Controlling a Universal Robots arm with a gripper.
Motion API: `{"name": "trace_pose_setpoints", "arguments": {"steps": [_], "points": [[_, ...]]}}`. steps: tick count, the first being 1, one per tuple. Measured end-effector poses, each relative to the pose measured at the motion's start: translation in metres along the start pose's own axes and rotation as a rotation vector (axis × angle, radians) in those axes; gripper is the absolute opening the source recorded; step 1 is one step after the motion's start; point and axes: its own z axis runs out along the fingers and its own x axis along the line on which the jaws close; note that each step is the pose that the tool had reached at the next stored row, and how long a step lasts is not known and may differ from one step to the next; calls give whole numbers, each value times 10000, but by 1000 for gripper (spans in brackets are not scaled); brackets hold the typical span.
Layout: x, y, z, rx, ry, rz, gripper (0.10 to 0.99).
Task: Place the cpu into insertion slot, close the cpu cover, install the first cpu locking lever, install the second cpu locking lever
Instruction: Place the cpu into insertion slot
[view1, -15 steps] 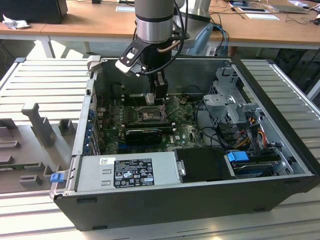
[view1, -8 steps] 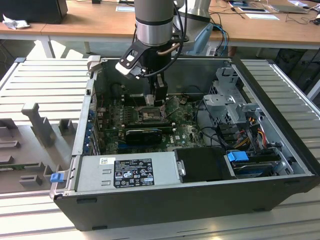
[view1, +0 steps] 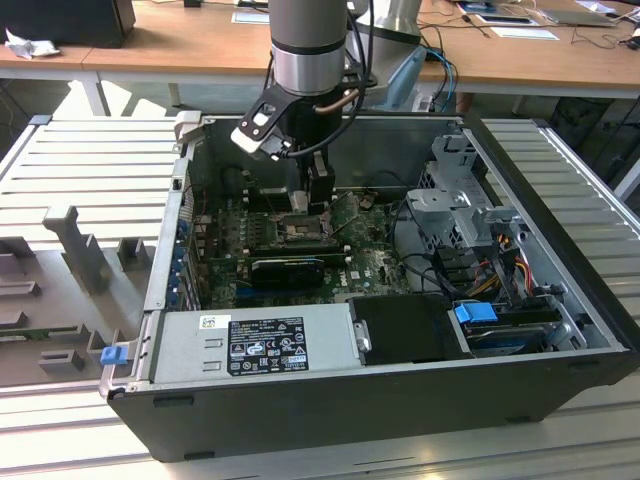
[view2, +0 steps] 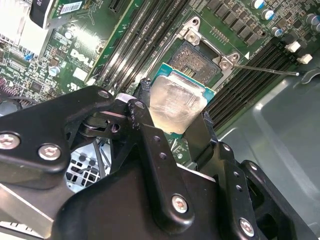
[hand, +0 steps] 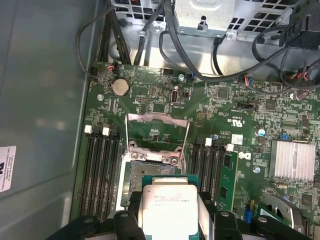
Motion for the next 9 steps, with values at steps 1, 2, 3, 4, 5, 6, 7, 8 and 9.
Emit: {"name": "trace_pose_setpoints", "arguments": {"steps": [1, 2, 3, 4, 5, 6, 7, 8, 9], "points": [[0, 0, 3, 0, 1, 2, 529], [0, -1, 8, 0, 2, 7, 529], [0, -1, 11, -1, 3, 9, 529], [0, -1, 16, -1, 6, 14, 529], [0, -2, 19, -1, 7, 16, 529], [0, -2, 23, -1, 8, 19, 529], [0, -2, 27, -2, 10, 21, 529], [-1, -2, 30, -1, 9, 23, 529], [-1, -3, 36, -1, 9, 27, 529]]}}
